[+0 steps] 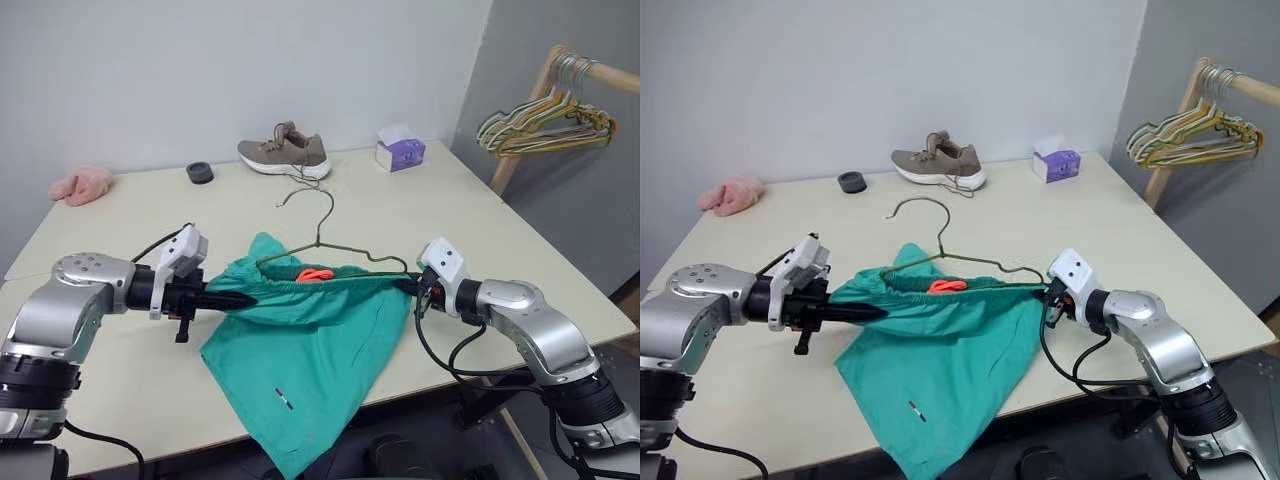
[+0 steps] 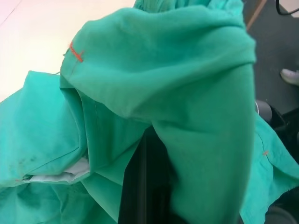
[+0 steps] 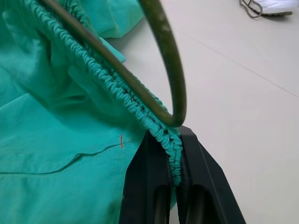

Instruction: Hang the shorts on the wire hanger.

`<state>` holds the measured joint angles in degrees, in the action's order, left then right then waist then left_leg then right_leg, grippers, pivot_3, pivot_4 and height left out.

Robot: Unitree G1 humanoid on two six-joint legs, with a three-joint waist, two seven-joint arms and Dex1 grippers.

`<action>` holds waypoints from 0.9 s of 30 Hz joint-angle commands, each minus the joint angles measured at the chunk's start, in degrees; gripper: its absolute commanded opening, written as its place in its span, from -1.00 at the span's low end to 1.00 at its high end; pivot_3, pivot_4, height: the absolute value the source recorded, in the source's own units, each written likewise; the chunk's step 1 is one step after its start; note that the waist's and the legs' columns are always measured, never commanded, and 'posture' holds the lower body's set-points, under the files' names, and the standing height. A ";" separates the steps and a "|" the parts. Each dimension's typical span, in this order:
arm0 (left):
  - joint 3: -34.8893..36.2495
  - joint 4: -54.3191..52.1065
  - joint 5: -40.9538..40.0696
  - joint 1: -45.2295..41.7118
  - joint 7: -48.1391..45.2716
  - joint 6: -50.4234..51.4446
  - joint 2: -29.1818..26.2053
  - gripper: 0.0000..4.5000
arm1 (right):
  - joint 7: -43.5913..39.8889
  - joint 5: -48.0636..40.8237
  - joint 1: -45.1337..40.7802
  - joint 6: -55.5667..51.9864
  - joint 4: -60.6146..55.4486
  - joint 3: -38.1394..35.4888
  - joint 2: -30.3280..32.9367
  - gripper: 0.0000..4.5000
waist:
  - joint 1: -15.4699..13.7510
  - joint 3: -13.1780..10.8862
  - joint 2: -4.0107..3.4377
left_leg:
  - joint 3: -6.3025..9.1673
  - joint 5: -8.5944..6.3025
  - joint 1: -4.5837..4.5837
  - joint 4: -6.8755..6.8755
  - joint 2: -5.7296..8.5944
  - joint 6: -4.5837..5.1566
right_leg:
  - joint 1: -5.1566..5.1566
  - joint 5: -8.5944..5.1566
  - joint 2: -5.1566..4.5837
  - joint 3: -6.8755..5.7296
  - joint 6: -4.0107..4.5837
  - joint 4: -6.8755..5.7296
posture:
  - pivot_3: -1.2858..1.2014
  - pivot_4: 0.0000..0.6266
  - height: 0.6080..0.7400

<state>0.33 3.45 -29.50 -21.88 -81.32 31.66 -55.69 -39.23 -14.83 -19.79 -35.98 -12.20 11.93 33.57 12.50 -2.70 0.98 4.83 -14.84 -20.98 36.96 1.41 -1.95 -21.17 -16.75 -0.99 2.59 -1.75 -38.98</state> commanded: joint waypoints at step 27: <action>7.72 -1.99 -8.73 1.61 2.83 5.24 -1.20 -1.00 | 5.16 -6.41 1.22 -13.25 3.00 -8.24 -1.60 -1.00 | -0.43 -0.01 -0.01 | 0.00 0.00 0.00 -0.01 -0.01 0.00 | -0.02 0.00 0.00 0.02 0.00 0.00 | -0.14 -1.00 1.00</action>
<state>2.32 0.99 -37.25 -20.19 -78.25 37.47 -55.28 -37.24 -23.42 -19.43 -48.04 -11.11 7.81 29.90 12.07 -2.71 0.97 4.82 -14.84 -20.98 36.95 1.40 -1.95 -21.19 -16.75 -0.99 2.62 -1.75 -38.98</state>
